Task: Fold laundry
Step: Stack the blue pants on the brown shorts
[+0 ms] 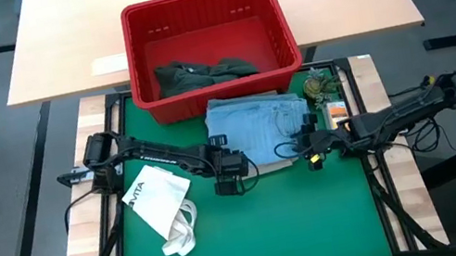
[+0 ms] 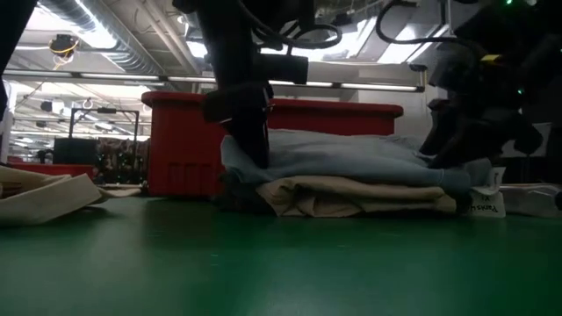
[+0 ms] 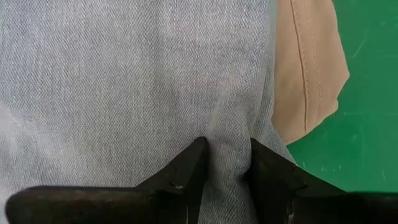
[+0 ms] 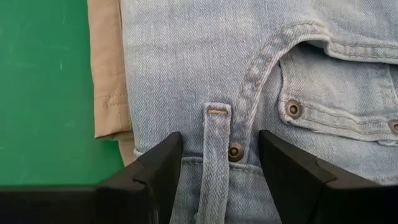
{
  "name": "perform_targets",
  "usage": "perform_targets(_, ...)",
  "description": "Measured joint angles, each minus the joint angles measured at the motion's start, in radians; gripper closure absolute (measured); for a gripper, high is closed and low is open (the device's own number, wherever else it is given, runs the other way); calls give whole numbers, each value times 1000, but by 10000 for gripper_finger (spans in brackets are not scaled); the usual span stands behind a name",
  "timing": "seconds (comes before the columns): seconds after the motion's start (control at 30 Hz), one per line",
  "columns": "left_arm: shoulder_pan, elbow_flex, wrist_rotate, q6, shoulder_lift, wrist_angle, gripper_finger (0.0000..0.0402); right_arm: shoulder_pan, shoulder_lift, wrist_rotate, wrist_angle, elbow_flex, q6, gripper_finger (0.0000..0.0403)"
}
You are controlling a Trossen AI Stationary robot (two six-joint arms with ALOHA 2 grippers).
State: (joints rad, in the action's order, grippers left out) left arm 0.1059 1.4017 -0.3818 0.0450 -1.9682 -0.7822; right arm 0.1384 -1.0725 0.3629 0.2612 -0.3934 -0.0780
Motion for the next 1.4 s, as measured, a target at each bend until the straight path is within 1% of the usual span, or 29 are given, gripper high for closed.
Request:
perform_targets(0.17,0,-1,1,-2,-2,0,295,0,4,-6,-2,0,1,187)
perform_targets(0.27,7,26,1,-2,-7,-34,295,-1,7,-17,26,-35,0,187)
perform_targets(0.33,16,81,-5,-2,-12,-96,295,-2,14,-35,66,-81,-15,187)
perform_targets(0.4,27,145,-20,-5,-19,-173,295,-2,15,-52,112,-148,-63,187)
perform_targets(0.5,34,249,-54,-38,-18,-235,295,-2,25,-43,175,-267,-130,187)
perform_targets(0.6,25,336,-66,-85,-16,-261,295,-1,24,26,252,-363,-192,187)
perform_targets(0.7,-2,388,-73,-127,-16,-255,295,-2,26,134,247,-429,-245,187)
perform_targets(0.77,-28,409,-74,-133,-16,-254,295,-2,25,224,247,-452,-280,187)
perform_targets(0.83,-61,415,-75,-132,-14,-249,295,-3,23,293,247,-459,-302,187)
perform_targets(0.87,-79,415,-77,-132,-14,-249,295,-12,22,317,248,-459,-306,187)
perform_targets(0.9,-97,414,-78,-132,-14,-247,295,-25,22,319,252,-459,-312,187)
perform_targets(0.93,-116,407,-79,-132,-14,-240,295,-42,22,316,262,-459,-316,187)
perform_targets(1.03,-171,387,-65,-112,-14,-238,295,-118,17,257,315,-459,-316,187)
perform_targets(1.2,-247,329,-49,-80,-11,-198,295,-278,-23,129,391,-460,-283,187)
perform_targets(1.3,-286,277,33,-78,-11,-155,295,-343,-70,51,416,-460,-246,187)
perform_targets(1.4,-315,213,86,-77,-10,-93,295,-375,-123,29,427,-460,-244,187)
